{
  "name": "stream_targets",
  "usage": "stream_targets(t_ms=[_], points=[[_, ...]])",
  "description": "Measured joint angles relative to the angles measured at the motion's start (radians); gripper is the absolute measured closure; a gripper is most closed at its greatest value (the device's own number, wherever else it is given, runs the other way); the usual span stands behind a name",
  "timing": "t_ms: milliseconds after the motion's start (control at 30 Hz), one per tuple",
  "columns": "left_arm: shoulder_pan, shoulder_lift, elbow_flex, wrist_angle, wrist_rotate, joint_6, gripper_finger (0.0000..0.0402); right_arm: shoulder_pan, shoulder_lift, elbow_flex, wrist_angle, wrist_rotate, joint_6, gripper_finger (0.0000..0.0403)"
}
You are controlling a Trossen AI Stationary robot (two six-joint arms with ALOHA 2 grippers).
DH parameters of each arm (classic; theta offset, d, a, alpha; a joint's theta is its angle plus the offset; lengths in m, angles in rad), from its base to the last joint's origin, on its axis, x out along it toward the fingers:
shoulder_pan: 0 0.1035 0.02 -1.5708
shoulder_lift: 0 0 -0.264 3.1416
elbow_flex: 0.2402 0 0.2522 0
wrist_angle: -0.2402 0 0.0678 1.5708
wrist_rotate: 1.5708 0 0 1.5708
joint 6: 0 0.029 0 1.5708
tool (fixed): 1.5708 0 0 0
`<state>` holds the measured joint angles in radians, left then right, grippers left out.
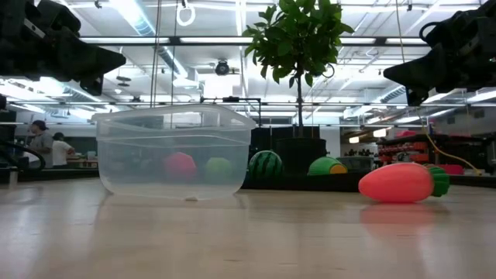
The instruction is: Pick and placing Produce into tupperware
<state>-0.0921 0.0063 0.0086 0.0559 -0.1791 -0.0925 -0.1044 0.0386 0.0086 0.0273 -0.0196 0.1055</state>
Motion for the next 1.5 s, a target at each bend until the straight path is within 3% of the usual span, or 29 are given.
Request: stream_targets(t_ms=[300, 500, 1500], points=[[0.0, 0.0, 0.0, 0.0, 0.0, 0.0, 0.0363, 0.0, 0.0, 0.0, 0.0, 0.0, -0.001, 0.0391], [0.0, 0.0, 0.0, 0.0, 0.0, 0.0, 0.0372, 0.0, 0.0, 0.0, 0.0, 0.0, -0.134, 0.0391], [0.0, 0.0, 0.0, 0.027, -0.001, 0.0, 0.0367, 0.0, 0.0, 0.0, 0.001, 0.0, -0.126, 0.0391]])
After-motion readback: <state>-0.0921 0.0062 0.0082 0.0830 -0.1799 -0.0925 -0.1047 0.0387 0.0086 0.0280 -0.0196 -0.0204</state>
